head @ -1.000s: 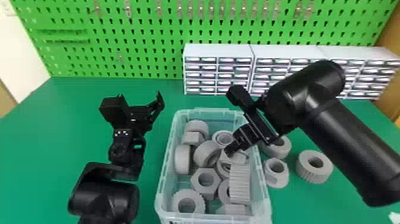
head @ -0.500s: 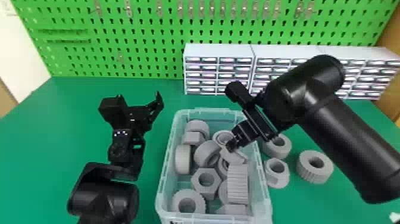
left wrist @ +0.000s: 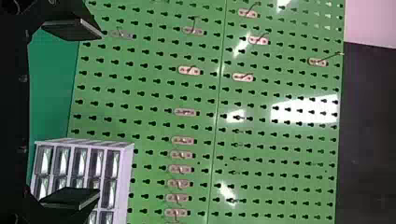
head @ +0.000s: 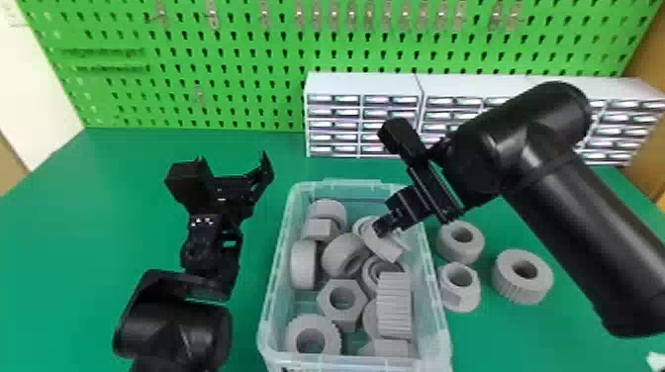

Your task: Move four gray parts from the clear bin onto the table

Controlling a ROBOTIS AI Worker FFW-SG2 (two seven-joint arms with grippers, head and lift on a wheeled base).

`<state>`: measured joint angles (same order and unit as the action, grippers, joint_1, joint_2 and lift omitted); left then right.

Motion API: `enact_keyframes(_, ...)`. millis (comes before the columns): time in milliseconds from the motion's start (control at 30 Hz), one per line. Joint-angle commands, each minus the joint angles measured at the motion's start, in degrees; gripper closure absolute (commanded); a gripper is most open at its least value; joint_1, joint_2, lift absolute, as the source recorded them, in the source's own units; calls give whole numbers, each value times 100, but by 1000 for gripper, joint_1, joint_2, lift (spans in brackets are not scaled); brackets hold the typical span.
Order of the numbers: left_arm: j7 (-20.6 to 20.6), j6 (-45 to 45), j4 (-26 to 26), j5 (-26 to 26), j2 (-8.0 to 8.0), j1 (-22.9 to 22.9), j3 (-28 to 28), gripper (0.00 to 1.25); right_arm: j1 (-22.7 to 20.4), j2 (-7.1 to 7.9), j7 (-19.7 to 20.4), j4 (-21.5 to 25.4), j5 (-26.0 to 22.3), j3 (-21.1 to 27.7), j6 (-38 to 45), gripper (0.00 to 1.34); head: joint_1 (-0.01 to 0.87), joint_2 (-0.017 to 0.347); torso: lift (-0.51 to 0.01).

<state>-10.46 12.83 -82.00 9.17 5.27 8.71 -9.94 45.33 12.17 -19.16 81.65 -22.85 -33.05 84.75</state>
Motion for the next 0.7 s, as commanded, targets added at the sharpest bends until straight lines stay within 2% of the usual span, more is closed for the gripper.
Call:
enact_keyframes(0,0,0,0,6,0,-1,1,102,2,-39,0,70,-26,132,-55,1044,693,72,-52)
enact_keyframes(667,0,-44,0,15,0,-9,-25,102,-59,-92,0,545,211,949,-3,1044,693,72,-52)
